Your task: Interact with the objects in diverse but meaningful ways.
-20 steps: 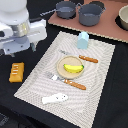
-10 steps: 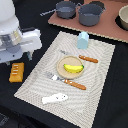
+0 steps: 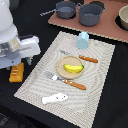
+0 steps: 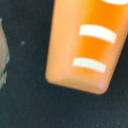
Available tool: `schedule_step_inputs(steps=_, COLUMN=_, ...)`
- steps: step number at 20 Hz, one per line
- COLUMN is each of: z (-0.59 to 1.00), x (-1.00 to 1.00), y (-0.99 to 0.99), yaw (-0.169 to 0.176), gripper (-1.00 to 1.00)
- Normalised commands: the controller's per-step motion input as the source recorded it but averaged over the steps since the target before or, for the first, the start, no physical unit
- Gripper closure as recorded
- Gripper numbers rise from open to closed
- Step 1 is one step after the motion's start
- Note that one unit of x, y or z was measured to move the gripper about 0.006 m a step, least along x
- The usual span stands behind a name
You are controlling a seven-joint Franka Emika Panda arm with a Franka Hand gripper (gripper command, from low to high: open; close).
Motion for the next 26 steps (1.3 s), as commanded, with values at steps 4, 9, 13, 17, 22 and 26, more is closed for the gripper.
schedule_step_inputs(steps=4, z=-0.35, x=-0.34, y=-0.21, yaw=-0.005, gripper=-1.00)
schedule_step_inputs(steps=9, z=-0.17, x=0.06, y=-0.21, yaw=-0.059, gripper=1.00)
schedule_step_inputs(steps=13, z=-0.14, x=0.10, y=-0.20, yaw=-0.069, gripper=1.00)
schedule_step_inputs(steps=17, z=-0.15, x=0.06, y=-0.20, yaw=-0.055, gripper=1.00)
schedule_step_inputs(steps=22, z=-0.11, x=0.10, y=-0.12, yaw=-0.024, gripper=1.00)
schedule_step_inputs(steps=26, z=0.67, x=0.04, y=0.07, yaw=0.000, gripper=1.00)
